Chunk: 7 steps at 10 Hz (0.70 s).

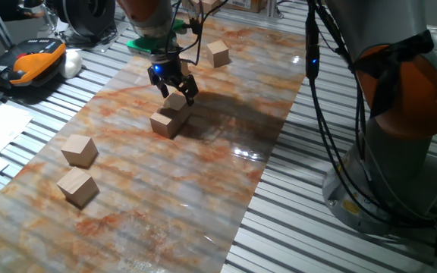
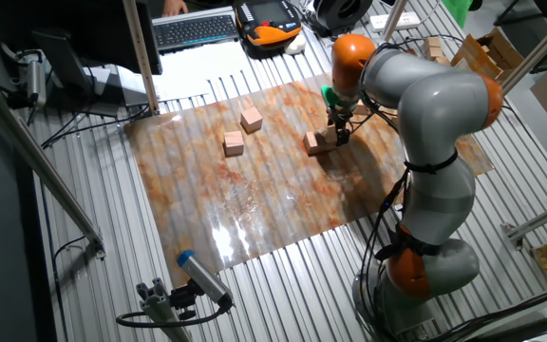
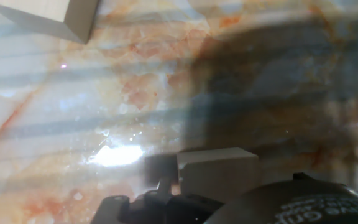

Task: Stack the blocks into a pyramid shape

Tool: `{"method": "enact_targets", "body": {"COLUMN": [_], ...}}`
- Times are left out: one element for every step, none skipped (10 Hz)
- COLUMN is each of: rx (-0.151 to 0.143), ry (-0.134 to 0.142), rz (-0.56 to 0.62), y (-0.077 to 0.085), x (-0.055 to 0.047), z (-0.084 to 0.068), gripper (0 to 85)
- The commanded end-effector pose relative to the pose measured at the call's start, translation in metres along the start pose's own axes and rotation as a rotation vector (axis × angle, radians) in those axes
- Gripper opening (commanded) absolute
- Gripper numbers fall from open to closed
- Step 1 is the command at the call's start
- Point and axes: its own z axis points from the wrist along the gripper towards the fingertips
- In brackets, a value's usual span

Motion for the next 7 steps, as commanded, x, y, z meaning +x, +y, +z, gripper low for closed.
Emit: {"method": "enact_targets", "body": {"rx": [0.001, 0.005, -0.001, -0.038, -0.073, -0.09, -0.102], "ry": [-0.008, -0.03, -0.038, -0.014, 0.014, 0.023, 0.006], "rz": [-0.011, -0.04, -0.07, -0.11, -0.15, -0.175, -0.243], "y": [-0.0013, -0.002, -0.0019, -0.0018, -0.0018, -0.0018, -0.0018], "x": [-0.0002, 0.0001, 0.0001, -0.0003, -0.0004, -0.0005, -0.0007], "z": [-0.0047, -0.0072, -0.0071, -0.007, -0.0071, -0.0072, -0.0072], "gripper": [85.0, 85.0, 68.0, 68.0, 34.0, 17.0, 0.0]}}
